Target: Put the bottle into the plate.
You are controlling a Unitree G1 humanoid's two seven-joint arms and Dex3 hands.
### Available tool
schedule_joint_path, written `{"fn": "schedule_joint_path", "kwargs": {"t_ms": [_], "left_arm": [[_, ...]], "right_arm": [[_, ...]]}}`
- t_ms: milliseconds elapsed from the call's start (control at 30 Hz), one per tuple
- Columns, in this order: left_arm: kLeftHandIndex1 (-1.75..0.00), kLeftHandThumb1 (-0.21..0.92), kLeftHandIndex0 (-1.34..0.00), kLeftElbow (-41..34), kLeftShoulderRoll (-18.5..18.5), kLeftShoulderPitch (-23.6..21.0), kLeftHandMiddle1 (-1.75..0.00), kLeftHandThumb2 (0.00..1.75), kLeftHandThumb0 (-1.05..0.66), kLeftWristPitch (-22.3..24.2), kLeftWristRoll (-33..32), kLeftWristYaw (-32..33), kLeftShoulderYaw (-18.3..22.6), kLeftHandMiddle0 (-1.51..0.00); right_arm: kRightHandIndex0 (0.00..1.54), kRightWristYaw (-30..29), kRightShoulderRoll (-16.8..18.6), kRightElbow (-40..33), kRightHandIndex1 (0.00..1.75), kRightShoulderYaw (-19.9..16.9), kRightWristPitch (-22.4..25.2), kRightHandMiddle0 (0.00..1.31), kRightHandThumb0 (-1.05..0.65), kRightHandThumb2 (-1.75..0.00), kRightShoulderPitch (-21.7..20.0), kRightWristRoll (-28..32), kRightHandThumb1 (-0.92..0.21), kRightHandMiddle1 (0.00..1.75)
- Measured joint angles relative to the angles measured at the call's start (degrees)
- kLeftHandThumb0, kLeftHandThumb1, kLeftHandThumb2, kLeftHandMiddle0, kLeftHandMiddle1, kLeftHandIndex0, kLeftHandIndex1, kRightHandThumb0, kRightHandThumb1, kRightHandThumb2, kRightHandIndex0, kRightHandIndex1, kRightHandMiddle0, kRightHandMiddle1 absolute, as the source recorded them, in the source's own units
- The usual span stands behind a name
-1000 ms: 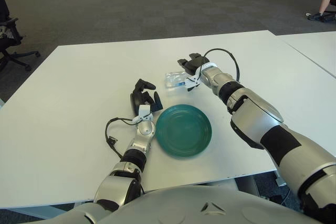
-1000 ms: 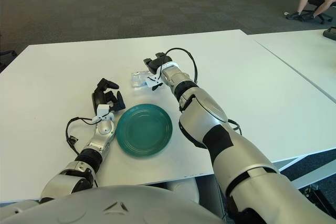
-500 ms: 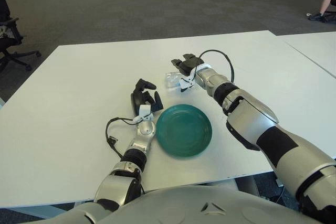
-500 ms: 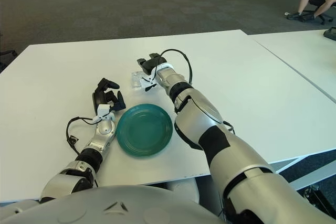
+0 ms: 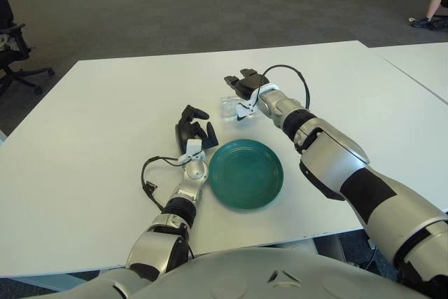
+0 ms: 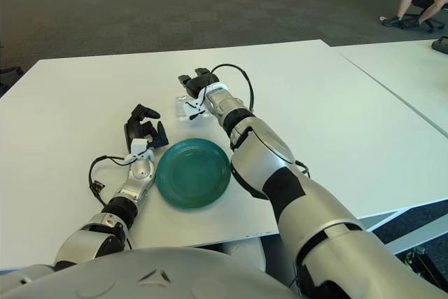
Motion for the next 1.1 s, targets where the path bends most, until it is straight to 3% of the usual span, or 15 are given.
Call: {"fn": "schedule_joint_path", "kwargs": {"t_ms": [667, 1100], "left_arm": [[-1.75, 0.08, -0.81, -2.80, 0.17, 1.54, -1.75, 1.60, -0.58, -0.89, 1.72, 3.85, -1.20, -1.30], [-1.75, 0.10, -0.79, -8.94, 0.71, 5.28, -1.75, 1.58, -0.57, -1.19, 2.08, 3.14, -2.69, -1.29]], "right_arm": [[0.00, 0.08, 1.38, 0.11, 0.00, 2.02, 0.85, 0.00, -1.01, -0.06, 2.09, -0.13, -0.90, 0.00], [0.00, 0.37, 1.01, 0.36, 0.00, 2.89, 2.07, 0.02, -0.99, -0.05, 3.03, -0.37, -0.90, 0.02]]}}
